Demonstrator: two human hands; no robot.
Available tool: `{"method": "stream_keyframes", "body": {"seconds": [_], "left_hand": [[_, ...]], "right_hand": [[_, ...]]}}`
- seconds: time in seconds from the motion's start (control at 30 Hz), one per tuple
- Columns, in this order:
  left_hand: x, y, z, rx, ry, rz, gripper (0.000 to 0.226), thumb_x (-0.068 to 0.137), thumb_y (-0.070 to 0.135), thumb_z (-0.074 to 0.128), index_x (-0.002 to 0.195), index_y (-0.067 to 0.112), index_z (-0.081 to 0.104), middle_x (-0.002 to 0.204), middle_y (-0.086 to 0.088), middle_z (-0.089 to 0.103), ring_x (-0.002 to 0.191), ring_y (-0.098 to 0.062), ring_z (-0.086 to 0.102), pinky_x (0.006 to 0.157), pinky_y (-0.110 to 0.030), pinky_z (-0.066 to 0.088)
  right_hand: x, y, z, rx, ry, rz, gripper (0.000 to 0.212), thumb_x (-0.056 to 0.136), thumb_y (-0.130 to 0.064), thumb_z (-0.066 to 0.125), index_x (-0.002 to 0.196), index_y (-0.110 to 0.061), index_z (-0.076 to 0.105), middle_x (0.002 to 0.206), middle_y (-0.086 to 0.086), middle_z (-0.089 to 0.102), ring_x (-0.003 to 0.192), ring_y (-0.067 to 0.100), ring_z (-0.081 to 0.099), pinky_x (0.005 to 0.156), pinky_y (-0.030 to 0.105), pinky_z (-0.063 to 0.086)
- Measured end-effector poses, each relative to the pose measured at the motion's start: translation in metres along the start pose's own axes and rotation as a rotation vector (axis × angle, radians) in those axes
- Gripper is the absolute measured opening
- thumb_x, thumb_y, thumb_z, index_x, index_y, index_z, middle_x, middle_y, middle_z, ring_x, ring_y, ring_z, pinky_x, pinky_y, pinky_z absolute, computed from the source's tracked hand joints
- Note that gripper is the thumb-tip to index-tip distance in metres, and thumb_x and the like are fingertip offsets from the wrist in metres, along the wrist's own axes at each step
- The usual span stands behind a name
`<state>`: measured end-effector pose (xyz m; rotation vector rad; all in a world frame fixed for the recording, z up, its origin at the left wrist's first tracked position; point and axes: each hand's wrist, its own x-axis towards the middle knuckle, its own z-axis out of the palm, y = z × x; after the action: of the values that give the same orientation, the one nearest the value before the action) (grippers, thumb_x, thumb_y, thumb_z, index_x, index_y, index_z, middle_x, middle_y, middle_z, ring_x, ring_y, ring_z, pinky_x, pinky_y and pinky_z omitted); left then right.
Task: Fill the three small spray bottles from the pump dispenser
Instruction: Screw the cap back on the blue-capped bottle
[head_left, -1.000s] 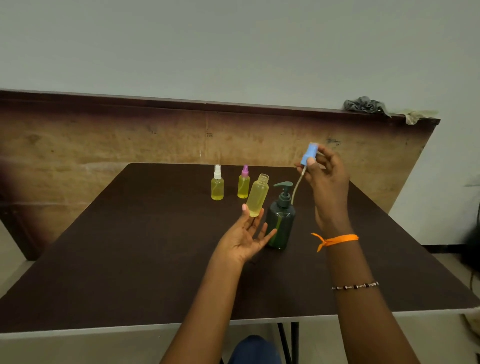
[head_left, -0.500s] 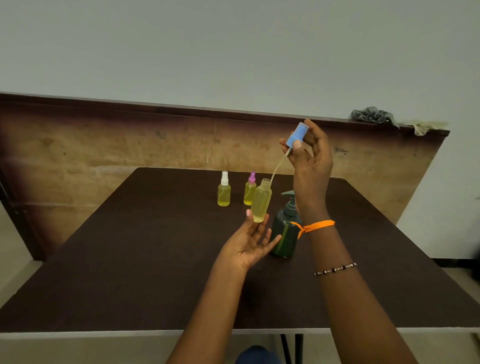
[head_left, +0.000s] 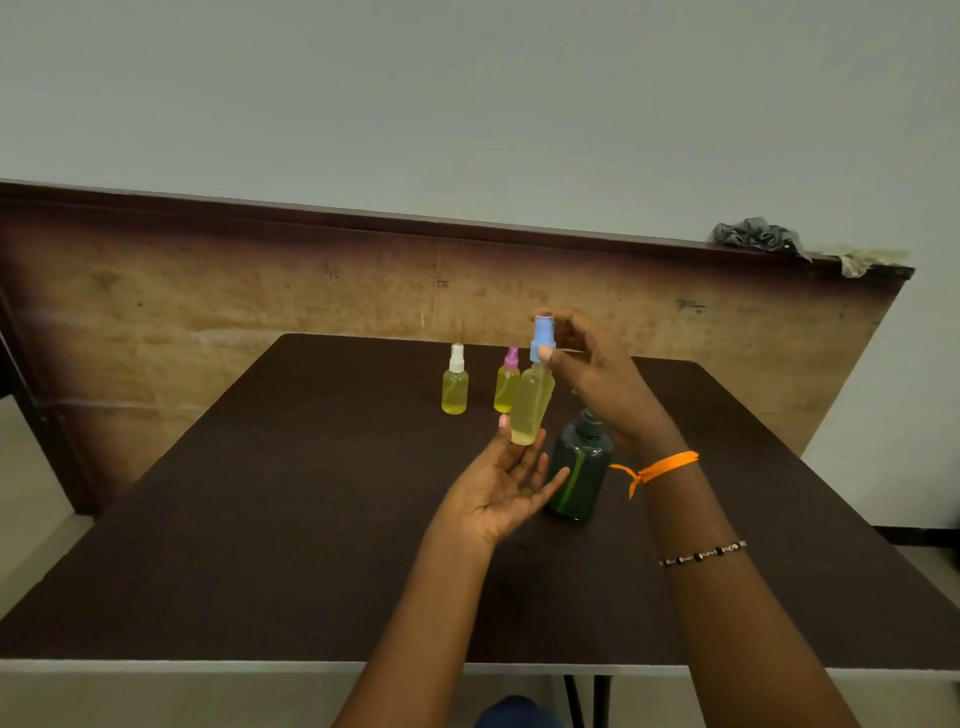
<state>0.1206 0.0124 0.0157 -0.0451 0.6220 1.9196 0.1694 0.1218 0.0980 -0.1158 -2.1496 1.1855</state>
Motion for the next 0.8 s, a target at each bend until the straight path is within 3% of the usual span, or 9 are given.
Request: {"method": "stream_keyframes", "body": {"seconds": [0.13,0.23,0.5,0.7,0.8], "left_hand": [[-0.009,0.000,-0.004,-0.013,-0.053,-0.008,0.044,0.075,0.026,0.068,0.108,-0.002,0.060,0.081,-0.013,0.071,0.088,-0.025,0.064,0.067,-0.044,0.058],[-0.016,0.002,-0.002,-0.017,-0.117,0.004,0.037,0.075,0.019,0.063,0.103,-0.005,0.060,0.082,-0.019,0.070,0.074,-0.025,0.071,0.065,-0.035,0.059],[-0.029,0.012,0.009,-0.025,-0.219,0.085,0.029,0.072,0.005,0.057,0.098,-0.010,0.061,0.091,-0.026,0.068,0.076,-0.027,0.072,0.070,-0.032,0.057],[-0.035,0.015,0.016,0.003,-0.192,0.190,0.030,0.071,0.007,0.057,0.096,-0.008,0.061,0.085,-0.022,0.071,0.074,-0.023,0.072,0.068,-0.027,0.058],[-0.034,0.013,0.014,0.080,-0.173,0.276,0.033,0.070,0.007,0.058,0.100,-0.007,0.059,0.086,-0.017,0.072,0.078,-0.020,0.072,0.067,-0.024,0.058]], "right_hand": [[0.007,-0.007,-0.025,0.145,-0.138,0.133,0.025,0.085,0.003,0.061,0.106,-0.009,0.055,0.095,0.003,0.066,0.085,0.010,0.063,0.079,0.025,0.050],[0.014,-0.007,-0.040,0.267,-0.312,0.125,0.030,0.078,0.002,0.066,0.102,-0.012,0.056,0.093,0.003,0.072,0.092,0.017,0.068,0.083,0.027,0.053],[0.019,-0.023,-0.044,0.412,-0.456,0.037,0.045,0.079,-0.002,0.064,0.122,-0.009,0.052,0.102,0.000,0.070,0.102,0.014,0.063,0.086,0.024,0.049],[0.023,-0.035,-0.035,0.183,-0.398,0.008,0.037,0.078,-0.006,0.068,0.112,-0.016,0.060,0.096,0.000,0.070,0.095,0.014,0.065,0.086,0.025,0.051],[0.023,-0.041,-0.025,-0.044,-0.239,0.007,0.022,0.072,-0.018,0.074,0.091,-0.016,0.065,0.083,0.001,0.067,0.074,0.006,0.062,0.071,0.022,0.049]]}}
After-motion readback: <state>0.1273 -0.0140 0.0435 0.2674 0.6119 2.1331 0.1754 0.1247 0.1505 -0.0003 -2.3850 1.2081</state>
